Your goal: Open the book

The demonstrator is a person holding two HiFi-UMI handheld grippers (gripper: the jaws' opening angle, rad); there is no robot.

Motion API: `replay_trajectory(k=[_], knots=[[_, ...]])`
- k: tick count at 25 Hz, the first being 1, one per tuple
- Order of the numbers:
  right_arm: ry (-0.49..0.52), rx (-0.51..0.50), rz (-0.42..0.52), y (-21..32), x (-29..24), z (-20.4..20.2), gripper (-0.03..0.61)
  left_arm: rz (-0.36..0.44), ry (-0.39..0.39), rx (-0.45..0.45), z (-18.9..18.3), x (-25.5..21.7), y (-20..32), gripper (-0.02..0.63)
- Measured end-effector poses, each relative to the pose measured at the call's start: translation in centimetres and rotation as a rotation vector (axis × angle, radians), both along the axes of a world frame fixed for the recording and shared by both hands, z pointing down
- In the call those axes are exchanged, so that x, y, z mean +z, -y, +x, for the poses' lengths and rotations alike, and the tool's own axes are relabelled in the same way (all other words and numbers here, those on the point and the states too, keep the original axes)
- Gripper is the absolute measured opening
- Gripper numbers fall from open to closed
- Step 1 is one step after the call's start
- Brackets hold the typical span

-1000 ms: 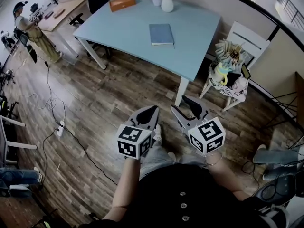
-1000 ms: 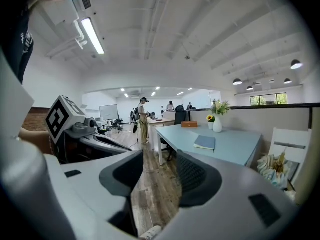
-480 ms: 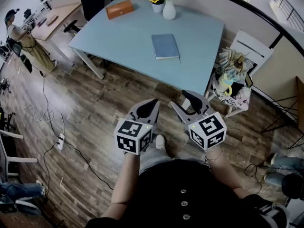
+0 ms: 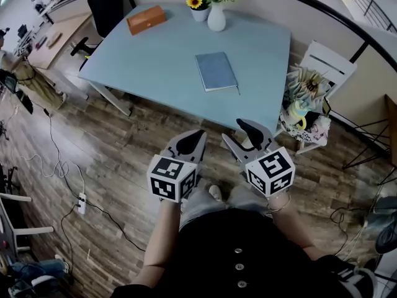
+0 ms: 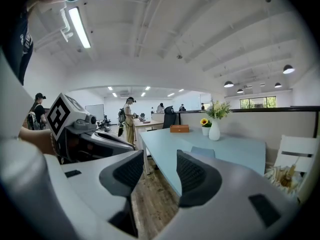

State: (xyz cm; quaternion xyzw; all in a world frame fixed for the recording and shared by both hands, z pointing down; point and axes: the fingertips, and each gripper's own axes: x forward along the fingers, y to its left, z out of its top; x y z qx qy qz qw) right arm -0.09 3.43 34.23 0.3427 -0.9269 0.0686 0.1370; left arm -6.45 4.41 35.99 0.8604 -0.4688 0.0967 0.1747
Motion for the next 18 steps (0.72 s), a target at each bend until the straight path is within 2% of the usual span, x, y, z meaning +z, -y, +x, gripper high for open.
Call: replay_trajectory(k=[9,13,18], knots=[[-0.030,-0.004,-0.052,2.3,2.0,-1.8,0.202,-0.043,-0.030,-0.005,-1.6,2.0,1.9,0.014],[-0.054,-0.035,-0.087,3.3,2.9,-2.6,0.217,-0.066,-0.038,0.001,-1.8,2.5,3.0,0.014],[-0.070,-0.061,-0.084,5.7,3.1,-3.5,0.222,-0.080,-0.038,-0.017,-2.6,3.0,4.8,0.014]])
